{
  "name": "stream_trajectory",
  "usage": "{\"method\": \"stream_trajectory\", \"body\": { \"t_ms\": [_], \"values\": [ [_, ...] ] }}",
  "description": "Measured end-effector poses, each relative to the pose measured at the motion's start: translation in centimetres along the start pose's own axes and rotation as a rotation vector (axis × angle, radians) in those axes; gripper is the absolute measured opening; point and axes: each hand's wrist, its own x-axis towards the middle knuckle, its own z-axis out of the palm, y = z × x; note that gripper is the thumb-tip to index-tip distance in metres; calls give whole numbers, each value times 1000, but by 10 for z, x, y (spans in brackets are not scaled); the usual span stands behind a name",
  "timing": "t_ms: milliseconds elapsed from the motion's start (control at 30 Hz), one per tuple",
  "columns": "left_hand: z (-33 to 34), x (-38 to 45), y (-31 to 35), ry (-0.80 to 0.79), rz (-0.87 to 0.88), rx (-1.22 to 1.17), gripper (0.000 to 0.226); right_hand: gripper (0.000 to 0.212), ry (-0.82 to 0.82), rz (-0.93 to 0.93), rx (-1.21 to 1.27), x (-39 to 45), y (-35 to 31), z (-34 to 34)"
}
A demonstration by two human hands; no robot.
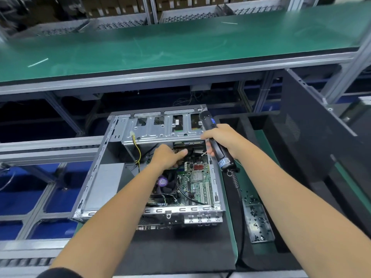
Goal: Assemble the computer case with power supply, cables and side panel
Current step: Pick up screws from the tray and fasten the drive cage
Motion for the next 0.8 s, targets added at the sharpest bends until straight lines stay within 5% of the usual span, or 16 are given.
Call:
{"method": "stream_trajectory", "body": {
  "t_ms": [233, 433, 633, 800],
  "values": [
    [-18, -31, 44, -88, 388, 47, 52, 14, 61, 23, 107, -30, 29, -34],
    [42, -62, 130, -210, 634, 160, 35, 18, 216, 86, 132, -57, 76, -80],
    [132, -78, 167, -285, 485, 718, 16, 18, 220, 143, 53, -71, 127, -118],
    [195, -80, 162, -245, 333, 827, 9, 21, 157, 188, 52, -76, 163, -142]
  ]
}}
